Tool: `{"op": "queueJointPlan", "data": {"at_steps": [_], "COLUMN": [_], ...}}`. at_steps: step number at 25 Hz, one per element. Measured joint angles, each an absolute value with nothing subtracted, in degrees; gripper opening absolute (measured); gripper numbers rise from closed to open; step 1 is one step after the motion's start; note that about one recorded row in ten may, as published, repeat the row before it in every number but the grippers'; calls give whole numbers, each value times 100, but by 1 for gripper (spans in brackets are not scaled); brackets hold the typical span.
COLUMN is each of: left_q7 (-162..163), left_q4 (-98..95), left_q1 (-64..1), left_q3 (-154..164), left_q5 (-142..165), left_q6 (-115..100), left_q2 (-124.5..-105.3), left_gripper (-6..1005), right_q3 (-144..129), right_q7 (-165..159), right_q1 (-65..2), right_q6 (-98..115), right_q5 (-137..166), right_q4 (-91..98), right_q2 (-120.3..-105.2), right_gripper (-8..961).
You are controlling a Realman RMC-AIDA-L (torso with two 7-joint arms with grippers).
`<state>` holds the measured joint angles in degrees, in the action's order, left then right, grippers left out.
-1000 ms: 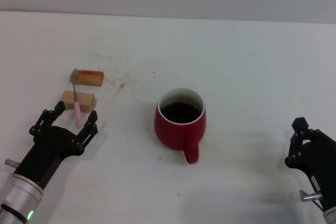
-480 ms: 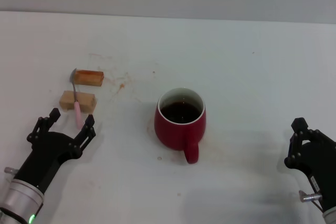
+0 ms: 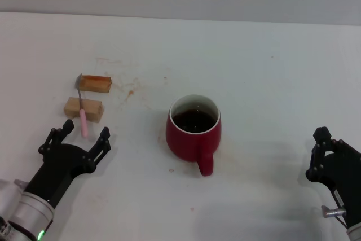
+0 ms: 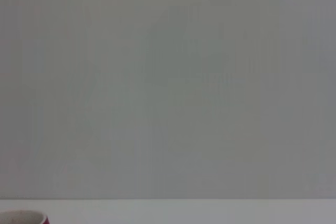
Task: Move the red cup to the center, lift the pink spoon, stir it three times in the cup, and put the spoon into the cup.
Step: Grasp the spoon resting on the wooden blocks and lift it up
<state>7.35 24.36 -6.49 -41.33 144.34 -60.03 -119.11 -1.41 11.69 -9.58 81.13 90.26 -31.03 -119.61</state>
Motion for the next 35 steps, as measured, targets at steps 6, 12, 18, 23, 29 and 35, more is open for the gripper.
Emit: {"op": "queueJointPlan", "data": {"at_steps": [6, 12, 18, 23, 29, 35], "left_q7": [694, 681, 709, 710, 686, 689], "left_q4": [2424, 2433, 2406, 2397, 2428, 2434], "left_q1": [-700, -730, -759, -769, -772, -774], "left_q3": [-4145, -4185, -4193, -4200, -4196, -4156], "left_q5": [14432, 14431, 14431, 14385, 14306, 14306], "left_q6": [-5963, -5880, -5847, -5772, -5753, -5784], "left_q2": [-11910, -11905, -11900, -11900, -11900, -11896], "left_gripper": [850, 849, 828, 750, 723, 670], "right_q3": [-140, -140, -141, -140, -140, -140], "right_q7": [1169, 1169, 1169, 1168, 1168, 1169], "right_q1": [-958, -958, -958, -958, -956, -944], "right_q6": [8113, 8112, 8112, 8112, 8112, 8112], "right_q5": [9026, 9026, 9026, 9026, 9026, 9026], "right_q4": [-3102, -3102, -3103, -3103, -3103, -3103], "right_q2": [-11962, -11962, -11962, -11962, -11962, -11962], "right_gripper": [0, 0, 0, 0, 0, 0]}}
